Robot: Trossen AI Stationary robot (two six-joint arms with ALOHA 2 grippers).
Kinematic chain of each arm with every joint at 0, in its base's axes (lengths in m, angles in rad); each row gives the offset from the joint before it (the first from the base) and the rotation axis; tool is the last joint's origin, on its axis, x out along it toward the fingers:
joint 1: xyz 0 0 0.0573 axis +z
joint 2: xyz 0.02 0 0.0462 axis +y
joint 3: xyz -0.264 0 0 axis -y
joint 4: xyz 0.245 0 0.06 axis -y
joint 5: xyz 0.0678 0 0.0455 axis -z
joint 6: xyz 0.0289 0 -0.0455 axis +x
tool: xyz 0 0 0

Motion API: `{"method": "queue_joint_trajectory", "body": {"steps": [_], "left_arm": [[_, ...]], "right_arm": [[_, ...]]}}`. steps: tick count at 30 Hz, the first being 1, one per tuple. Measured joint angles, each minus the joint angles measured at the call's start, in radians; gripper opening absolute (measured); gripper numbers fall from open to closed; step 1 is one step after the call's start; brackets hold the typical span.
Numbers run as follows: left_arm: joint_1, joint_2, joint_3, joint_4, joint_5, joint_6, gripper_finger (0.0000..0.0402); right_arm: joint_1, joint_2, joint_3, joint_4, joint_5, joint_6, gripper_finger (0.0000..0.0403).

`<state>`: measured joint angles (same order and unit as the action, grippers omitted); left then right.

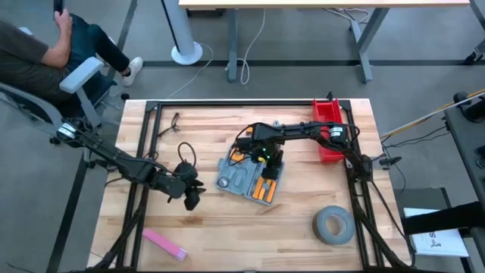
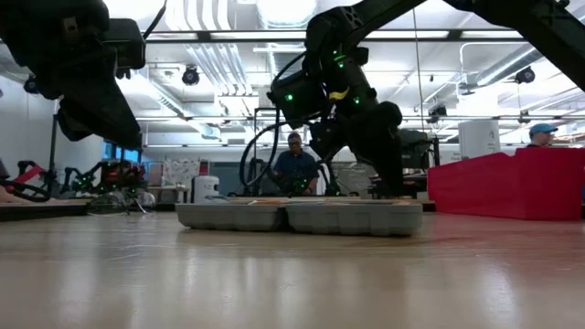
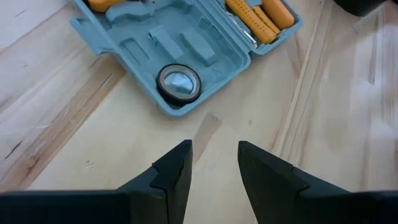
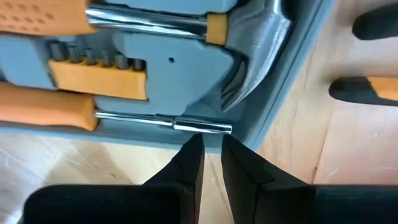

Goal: Prefit tool cases
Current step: Remove the yellow nut driver from the gray pre-fit tool case

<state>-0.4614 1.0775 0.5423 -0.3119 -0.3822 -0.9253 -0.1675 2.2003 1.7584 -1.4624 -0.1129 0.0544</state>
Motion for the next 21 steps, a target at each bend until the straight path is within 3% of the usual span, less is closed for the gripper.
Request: {"method": "queue_joint_trajectory", "body": {"steps": [6, 11, 21], "left_arm": [[0.0, 0.0, 0.0, 0.0, 0.0, 0.0, 0.0137], [0.0, 0.0, 0.0, 0.0, 0.0, 0.0, 0.0137], [0.0, 0.0, 0.0, 0.001, 0.003, -0.004, 0.0137]], "right_arm": [[0.001, -0.014, 0.0, 0.028, 0.026, 0.011, 0.0044], [0.006, -0.015, 0.0, 0.041, 0.026, -0.088, 0.0059], [0.013, -0.015, 0.0, 0.074, -0.052, -0.362, 0.0138]]}}
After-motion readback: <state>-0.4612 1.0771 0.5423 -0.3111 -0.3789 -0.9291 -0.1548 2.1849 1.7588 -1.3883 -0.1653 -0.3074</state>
